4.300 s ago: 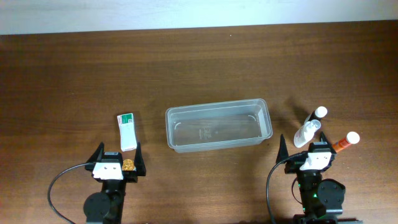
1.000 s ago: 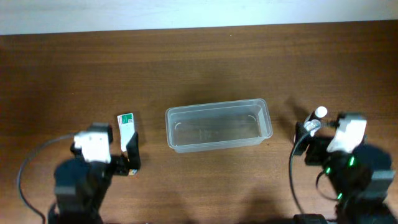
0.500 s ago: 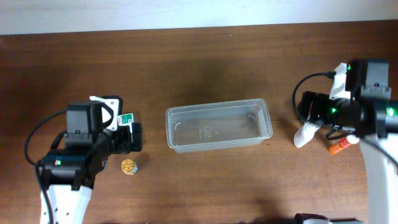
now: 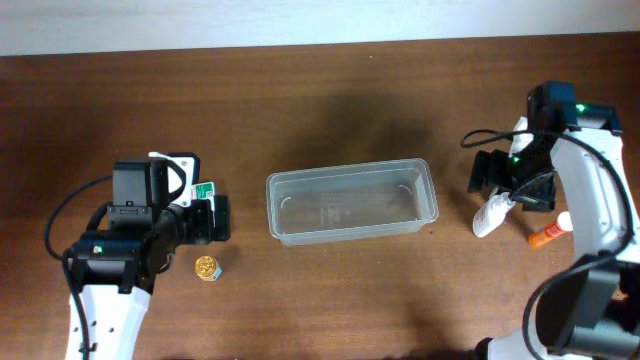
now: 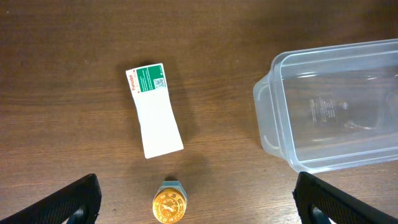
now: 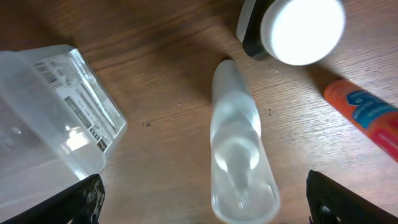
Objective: Pack container
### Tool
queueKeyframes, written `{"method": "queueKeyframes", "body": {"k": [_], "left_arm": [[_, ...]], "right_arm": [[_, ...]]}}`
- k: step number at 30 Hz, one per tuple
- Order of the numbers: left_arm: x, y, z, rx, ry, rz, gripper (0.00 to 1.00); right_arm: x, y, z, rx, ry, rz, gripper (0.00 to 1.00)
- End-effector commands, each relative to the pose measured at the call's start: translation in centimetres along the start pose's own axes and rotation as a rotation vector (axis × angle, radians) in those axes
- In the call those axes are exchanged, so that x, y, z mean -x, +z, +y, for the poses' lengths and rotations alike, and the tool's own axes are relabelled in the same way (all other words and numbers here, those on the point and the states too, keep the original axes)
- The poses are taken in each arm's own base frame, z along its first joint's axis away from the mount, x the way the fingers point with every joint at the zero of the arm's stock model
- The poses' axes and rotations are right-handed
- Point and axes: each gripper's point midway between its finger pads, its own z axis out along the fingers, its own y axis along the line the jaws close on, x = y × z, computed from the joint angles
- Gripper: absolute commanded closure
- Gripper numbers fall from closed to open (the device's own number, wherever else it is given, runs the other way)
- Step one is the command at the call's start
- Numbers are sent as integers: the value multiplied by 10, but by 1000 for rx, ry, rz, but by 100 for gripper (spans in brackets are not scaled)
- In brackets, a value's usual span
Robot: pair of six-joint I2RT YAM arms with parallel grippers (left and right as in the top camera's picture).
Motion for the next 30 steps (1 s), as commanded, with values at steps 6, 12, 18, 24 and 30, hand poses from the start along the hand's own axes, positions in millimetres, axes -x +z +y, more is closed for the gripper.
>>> {"method": "queueKeyframes", "body": {"k": [6, 12, 18, 24, 30], "left_arm": [[6, -4, -1, -8, 5, -17, 0], [6, -4, -1, -8, 5, -16, 1], [6, -5, -1, -8, 5, -17, 1], [6, -4, -1, -8, 5, -16, 1], [6, -4, -1, -8, 5, -17, 1]], "right_arm": [[8, 11, -2, -3, 30, 23, 18], [8, 11, -10, -6, 62, 25, 40], [9, 11, -20, -45, 69, 21, 45], [9, 11, -21, -52, 69, 20, 54], [9, 11, -23, -67, 69, 18, 64]]}}
